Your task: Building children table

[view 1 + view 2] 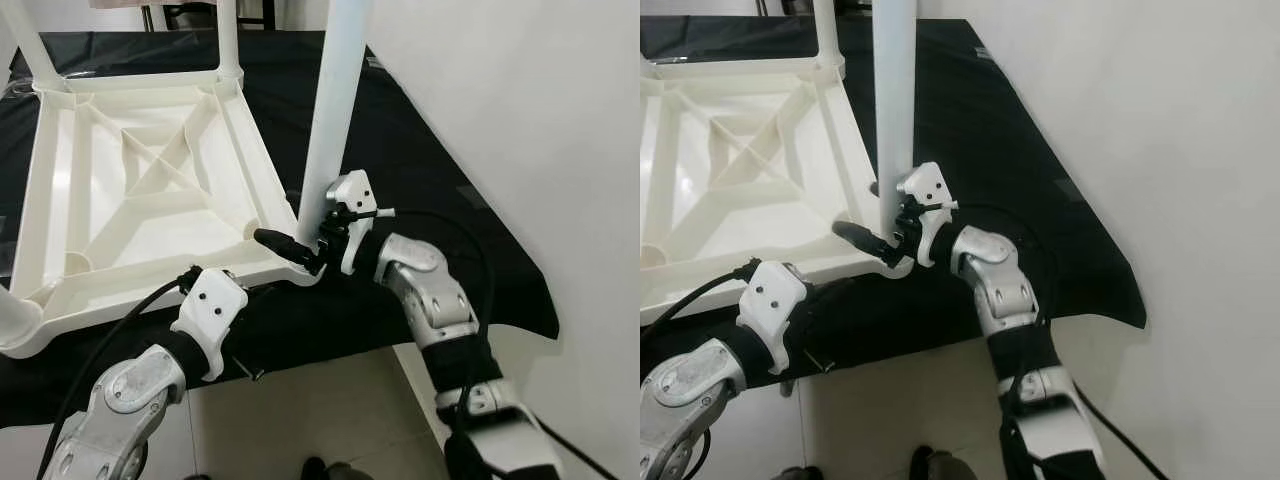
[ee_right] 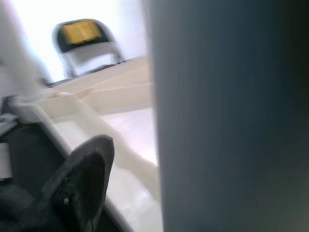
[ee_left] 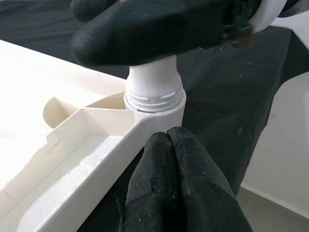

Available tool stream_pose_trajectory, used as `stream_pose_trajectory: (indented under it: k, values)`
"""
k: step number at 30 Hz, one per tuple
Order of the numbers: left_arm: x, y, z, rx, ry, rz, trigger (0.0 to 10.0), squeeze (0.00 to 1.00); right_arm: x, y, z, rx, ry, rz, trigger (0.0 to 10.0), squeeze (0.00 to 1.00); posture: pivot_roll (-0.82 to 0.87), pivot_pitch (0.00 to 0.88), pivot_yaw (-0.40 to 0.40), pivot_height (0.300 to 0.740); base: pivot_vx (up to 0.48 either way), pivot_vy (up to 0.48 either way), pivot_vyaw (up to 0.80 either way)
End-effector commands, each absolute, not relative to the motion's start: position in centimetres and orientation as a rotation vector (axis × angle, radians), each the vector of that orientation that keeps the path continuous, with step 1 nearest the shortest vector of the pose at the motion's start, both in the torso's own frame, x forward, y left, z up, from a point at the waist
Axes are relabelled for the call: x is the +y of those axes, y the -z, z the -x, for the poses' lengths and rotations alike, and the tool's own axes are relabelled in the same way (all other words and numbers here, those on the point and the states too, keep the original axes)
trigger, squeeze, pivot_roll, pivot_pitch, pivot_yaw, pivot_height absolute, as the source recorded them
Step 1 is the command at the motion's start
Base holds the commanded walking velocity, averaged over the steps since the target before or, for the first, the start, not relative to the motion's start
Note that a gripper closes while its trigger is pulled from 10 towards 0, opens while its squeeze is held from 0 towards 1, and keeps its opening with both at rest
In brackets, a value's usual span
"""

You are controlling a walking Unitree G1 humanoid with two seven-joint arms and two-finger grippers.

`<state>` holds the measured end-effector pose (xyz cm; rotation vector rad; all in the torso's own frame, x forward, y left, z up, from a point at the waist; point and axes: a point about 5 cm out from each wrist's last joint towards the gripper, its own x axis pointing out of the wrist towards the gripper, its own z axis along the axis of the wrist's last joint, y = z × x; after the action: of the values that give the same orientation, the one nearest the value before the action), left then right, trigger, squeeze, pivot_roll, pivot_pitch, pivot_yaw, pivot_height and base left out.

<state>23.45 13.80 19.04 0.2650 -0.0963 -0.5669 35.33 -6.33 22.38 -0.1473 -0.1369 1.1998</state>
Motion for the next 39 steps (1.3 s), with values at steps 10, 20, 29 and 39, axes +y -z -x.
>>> stream_pose_trajectory:
  k: [10, 20, 29, 39]
  values:
    - [14.1, -19.0, -22.9, -0.085, 0.560, -0.284, 10.0, 0.00, -6.4, -22.7, -36.5, -0.022, -1.469, 0.195, 0.0, 0.00, 0.15, 0.228, -0.170, 0.740, 0.000, 0.000, 0.00]
    - [14.4, -19.7, -22.6, -0.105, 0.541, -0.305, 10.0, 0.00, -9.0, -21.3, -37.4, 0.042, -1.387, 0.198, 0.0, 0.00, 0.15, 0.228, -0.176, 0.740, 0.000, 0.000, 0.00]
    - [14.8, -20.5, -21.7, -0.143, 0.524, -0.242, 10.0, 0.00, -13.5, -12.4, -36.4, 0.297, -0.570, 0.135, 0.0, 0.00, 0.14, 0.224, -0.176, 0.740, 0.000, 0.000, 0.00]
    - [15.0, -19.9, -21.1, -0.114, 0.532, -0.197, 10.0, 0.00, -13.4, -12.7, -33.9, 0.302, -0.477, 0.114, 0.0, 0.00, 0.12, 0.206, -0.150, 0.740, 0.000, 0.000, 0.00]
